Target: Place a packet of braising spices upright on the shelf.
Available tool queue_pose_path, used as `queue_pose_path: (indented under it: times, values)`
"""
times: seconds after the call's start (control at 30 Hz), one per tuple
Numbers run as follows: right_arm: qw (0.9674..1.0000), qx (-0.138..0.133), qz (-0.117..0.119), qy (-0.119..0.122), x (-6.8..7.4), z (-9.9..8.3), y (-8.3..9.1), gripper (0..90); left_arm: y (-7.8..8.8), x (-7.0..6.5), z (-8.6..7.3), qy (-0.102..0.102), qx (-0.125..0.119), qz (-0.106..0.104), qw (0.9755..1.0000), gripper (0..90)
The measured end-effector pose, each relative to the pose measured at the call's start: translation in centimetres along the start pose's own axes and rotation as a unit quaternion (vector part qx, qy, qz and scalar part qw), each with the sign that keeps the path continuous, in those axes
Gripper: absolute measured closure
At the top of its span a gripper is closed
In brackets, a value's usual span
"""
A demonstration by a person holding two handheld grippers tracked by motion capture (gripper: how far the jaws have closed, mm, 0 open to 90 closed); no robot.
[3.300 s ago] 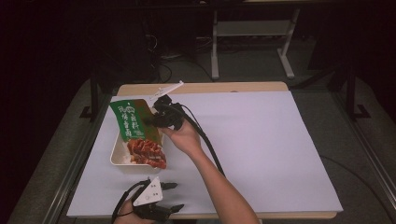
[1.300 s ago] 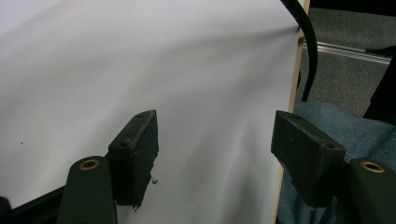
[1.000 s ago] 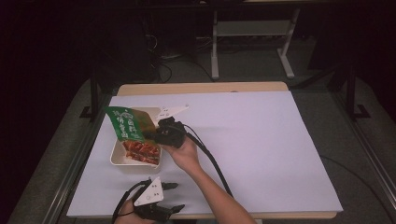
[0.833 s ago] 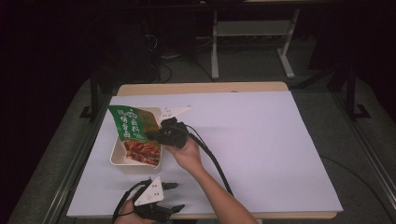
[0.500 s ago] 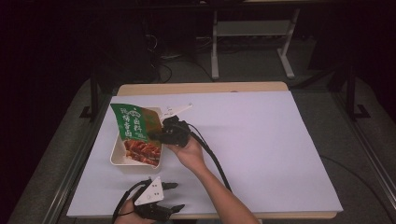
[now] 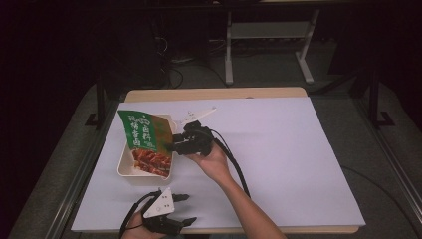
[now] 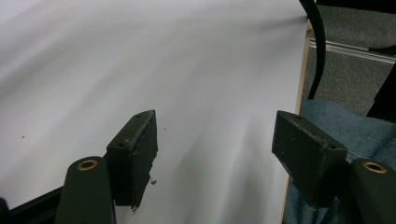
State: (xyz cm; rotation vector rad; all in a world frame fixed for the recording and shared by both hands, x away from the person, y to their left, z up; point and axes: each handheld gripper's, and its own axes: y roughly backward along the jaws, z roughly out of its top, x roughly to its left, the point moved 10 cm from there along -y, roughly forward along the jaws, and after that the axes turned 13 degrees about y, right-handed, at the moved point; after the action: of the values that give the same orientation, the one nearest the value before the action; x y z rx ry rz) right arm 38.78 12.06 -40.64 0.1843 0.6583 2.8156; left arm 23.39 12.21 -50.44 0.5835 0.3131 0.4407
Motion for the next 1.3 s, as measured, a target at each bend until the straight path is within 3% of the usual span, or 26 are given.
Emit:
queue_pose_path:
  times: [0.43, 0.63, 1.3]
  values:
    - [1.0000, 0.002, -0.001, 0.009, 0.4, -0.7, 3.2, 50.6, 0.1, 0.4, 0.1, 0.002, -0.002, 0.004, 1.0000, 30.4]
    - [1.0000, 0.000, -0.006, 0.000, 0.2, -1.6, 5.0, 48.5, 0.3, 0.7, 0.2, 0.010, -0.007, 0.006, 0.9999, 30.5]
    - [0.9993, 0.009, -0.028, -0.021, -0.5, -4.8, 9.0, 44.7, 0.3, 1.1, 0.1, 0.004, -0.002, 0.013, 0.9999, 30.5]
